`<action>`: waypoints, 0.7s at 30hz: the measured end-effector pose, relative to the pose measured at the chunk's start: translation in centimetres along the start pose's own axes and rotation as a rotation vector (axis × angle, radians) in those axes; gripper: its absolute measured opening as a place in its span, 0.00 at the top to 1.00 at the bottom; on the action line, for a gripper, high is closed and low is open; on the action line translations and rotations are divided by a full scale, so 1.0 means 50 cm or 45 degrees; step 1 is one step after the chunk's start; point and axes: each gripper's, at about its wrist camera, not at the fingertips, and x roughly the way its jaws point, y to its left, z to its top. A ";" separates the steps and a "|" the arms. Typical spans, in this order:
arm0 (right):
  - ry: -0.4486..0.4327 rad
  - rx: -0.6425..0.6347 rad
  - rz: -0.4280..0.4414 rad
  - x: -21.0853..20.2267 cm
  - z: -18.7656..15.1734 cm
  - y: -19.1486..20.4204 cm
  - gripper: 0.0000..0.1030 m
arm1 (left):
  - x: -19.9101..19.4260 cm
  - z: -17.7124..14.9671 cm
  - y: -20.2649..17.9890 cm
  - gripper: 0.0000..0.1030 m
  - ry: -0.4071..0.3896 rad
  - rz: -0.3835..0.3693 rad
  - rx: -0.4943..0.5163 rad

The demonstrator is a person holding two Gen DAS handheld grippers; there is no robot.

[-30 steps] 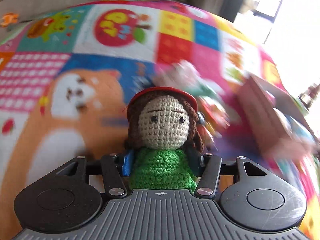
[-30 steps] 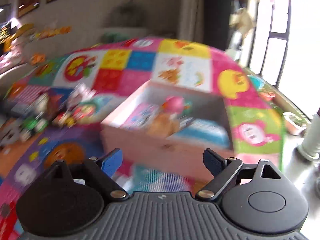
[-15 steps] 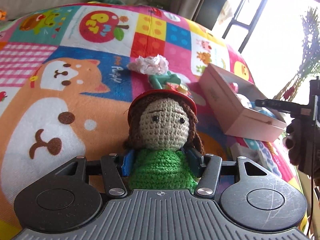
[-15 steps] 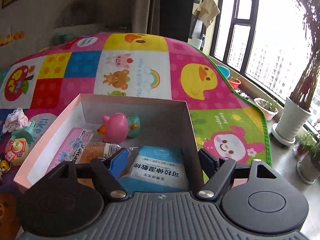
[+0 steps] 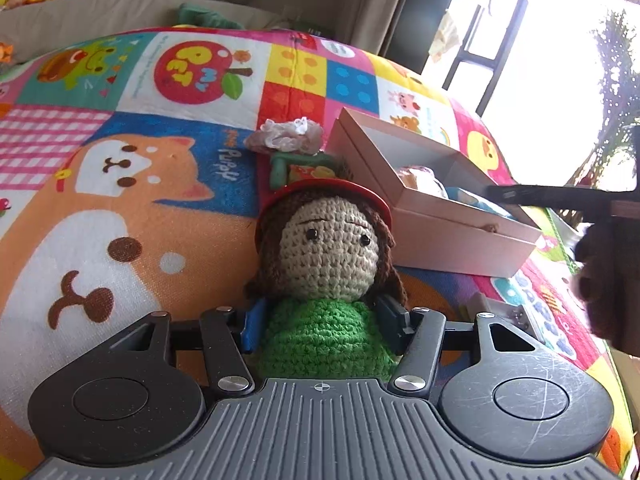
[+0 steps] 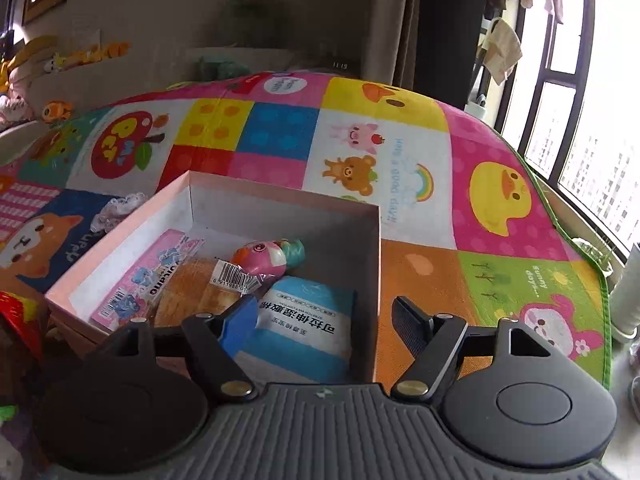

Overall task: Organize objects
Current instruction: 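Grasp the white battery charger with right tool while left tool holds the doll, then carry the charger toward the pink box with right tool while left tool holds the doll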

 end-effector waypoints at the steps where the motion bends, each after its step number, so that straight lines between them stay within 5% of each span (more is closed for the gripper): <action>1: -0.020 0.018 0.024 -0.028 -0.001 -0.006 0.26 | 0.000 0.000 -0.001 0.40 0.000 0.003 0.003; 6: -0.049 0.030 0.128 -0.154 -0.047 -0.004 0.03 | 0.001 0.000 -0.001 0.40 0.002 0.008 0.009; 12: 0.079 -0.110 0.247 -0.169 -0.150 0.068 0.03 | 0.004 0.005 -0.008 0.40 0.028 0.032 0.029; 17: 0.227 0.007 0.378 -0.129 -0.175 0.103 0.02 | -0.004 0.020 0.016 0.41 0.085 -0.003 -0.078; 19: 0.209 -0.038 0.546 -0.158 -0.176 0.125 0.04 | -0.008 0.020 0.018 0.41 0.102 -0.002 -0.083; 21: 0.127 -0.136 0.595 -0.195 -0.179 0.149 0.03 | -0.011 0.017 0.016 0.41 0.102 0.001 -0.060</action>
